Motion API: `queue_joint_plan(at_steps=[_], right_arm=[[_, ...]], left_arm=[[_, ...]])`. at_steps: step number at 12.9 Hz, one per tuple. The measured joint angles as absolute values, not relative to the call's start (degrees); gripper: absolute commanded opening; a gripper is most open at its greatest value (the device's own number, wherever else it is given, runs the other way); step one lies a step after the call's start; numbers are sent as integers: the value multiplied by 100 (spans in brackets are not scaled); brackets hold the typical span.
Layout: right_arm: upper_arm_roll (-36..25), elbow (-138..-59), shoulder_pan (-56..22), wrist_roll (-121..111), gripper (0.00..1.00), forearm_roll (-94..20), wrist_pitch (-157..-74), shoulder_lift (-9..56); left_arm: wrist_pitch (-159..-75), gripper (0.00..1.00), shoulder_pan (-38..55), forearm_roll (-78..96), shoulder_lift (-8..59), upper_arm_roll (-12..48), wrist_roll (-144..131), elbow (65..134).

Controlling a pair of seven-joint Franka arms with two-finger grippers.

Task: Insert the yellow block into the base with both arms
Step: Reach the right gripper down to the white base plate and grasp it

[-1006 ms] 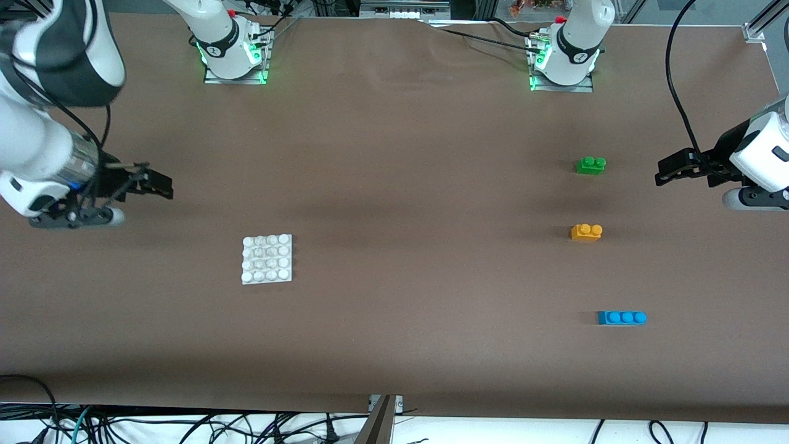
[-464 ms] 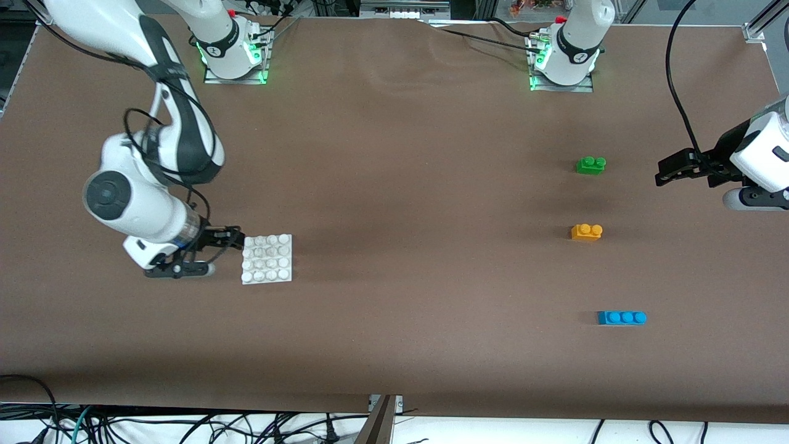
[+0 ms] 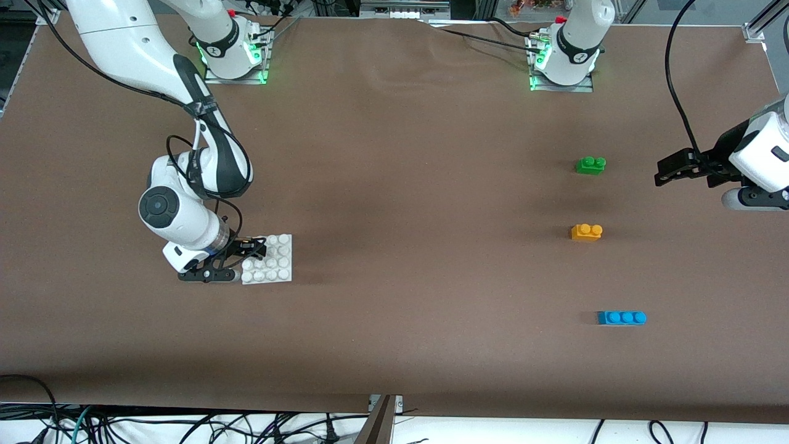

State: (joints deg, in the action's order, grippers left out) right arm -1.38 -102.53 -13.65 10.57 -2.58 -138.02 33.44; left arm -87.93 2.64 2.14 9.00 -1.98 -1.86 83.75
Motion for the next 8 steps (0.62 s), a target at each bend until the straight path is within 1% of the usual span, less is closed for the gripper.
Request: queue_joint_plan(at_steps=[6,7,8], right_arm=[[-135,-10310,-1372,1069,92,-261,-14365,3612],[-134,-10311,-1373,1070,91,-261,-14480,3682],[-133,-10311,-1375,1072,87,-261,-14564,3742]], left_arm=[[-8793,100,265,214,900,-196,-186,8375],[-8793,100,265,214,900,-196,-186,8375],[-8793,100,265,214,900,-196,-186,8375]])
